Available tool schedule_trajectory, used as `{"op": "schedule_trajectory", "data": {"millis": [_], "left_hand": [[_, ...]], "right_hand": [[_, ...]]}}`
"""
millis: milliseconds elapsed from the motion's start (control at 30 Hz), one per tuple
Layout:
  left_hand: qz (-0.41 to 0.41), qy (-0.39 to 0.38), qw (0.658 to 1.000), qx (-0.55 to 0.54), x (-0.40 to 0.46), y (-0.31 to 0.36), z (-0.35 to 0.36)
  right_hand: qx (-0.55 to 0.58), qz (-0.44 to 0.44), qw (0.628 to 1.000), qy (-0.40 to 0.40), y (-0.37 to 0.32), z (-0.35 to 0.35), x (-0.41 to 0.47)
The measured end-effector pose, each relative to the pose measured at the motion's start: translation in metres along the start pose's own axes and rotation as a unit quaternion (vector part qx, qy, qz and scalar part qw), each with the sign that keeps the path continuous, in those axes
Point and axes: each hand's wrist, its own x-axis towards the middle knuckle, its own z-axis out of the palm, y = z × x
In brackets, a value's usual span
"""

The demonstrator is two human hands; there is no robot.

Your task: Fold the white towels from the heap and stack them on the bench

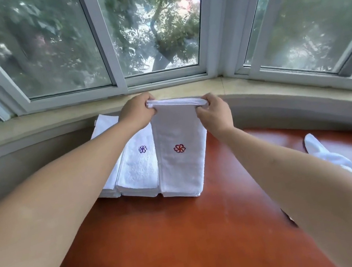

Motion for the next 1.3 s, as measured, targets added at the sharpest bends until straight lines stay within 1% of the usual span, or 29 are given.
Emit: {"op": "schedule_trajectory", "data": {"millis": [100, 167, 300, 467, 633, 767, 867, 933, 1000, 1033, 1067, 1167, 1233, 1300], "left_hand": [[-0.006, 0.001, 1.000, -0.007, 0.022, -0.014, 0.015], [-0.004, -0.002, 1.000, -0.006, 0.041, -0.026, 0.025], [-0.005, -0.013, 1.000, -0.019, 0.083, -0.047, 0.045], [-0.025, -0.072, 0.996, -0.040, 0.147, -0.076, 0.077], [-0.041, -0.134, 0.989, -0.043, 0.205, -0.111, 0.124], [-0.054, -0.164, 0.984, -0.049, 0.240, -0.141, 0.166], [-0.070, -0.160, 0.983, -0.058, 0.255, -0.164, 0.199], [-0.085, -0.132, 0.985, -0.070, 0.259, -0.178, 0.218], [-0.103, -0.096, 0.987, -0.081, 0.258, -0.189, 0.235], [-0.109, -0.083, 0.988, -0.072, 0.255, -0.194, 0.244], [-0.107, -0.083, 0.989, -0.053, 0.251, -0.198, 0.252], [-0.065, -0.145, 0.987, 0.021, 0.233, -0.210, 0.269], [-0.022, -0.186, 0.980, 0.069, 0.220, -0.219, 0.275], [0.004, -0.209, 0.969, 0.129, 0.208, -0.225, 0.276]], "right_hand": [[0.020, 0.016, 1.000, -0.001, 0.011, 0.011, 0.020], [0.018, 0.025, 0.999, -0.009, 0.021, 0.024, 0.036], [0.009, 0.031, 0.999, 0.001, 0.035, 0.046, 0.069], [-0.015, 0.071, 0.997, -0.002, 0.054, 0.076, 0.125], [-0.039, 0.116, 0.992, -0.007, 0.094, 0.114, 0.174], [-0.066, 0.145, 0.987, -0.007, 0.127, 0.143, 0.209], [-0.064, 0.157, 0.985, -0.009, 0.156, 0.166, 0.228], [-0.033, 0.166, 0.985, -0.030, 0.175, 0.180, 0.234], [0.020, 0.152, 0.986, -0.067, 0.193, 0.192, 0.232], [0.026, 0.146, 0.986, -0.082, 0.202, 0.196, 0.228], [0.009, 0.143, 0.985, -0.096, 0.211, 0.199, 0.224], [-0.083, 0.150, 0.978, -0.119, 0.239, 0.203, 0.209], [-0.094, 0.180, 0.973, -0.108, 0.253, 0.205, 0.198], [-0.095, 0.198, 0.968, -0.118, 0.259, 0.204, 0.188]]}}
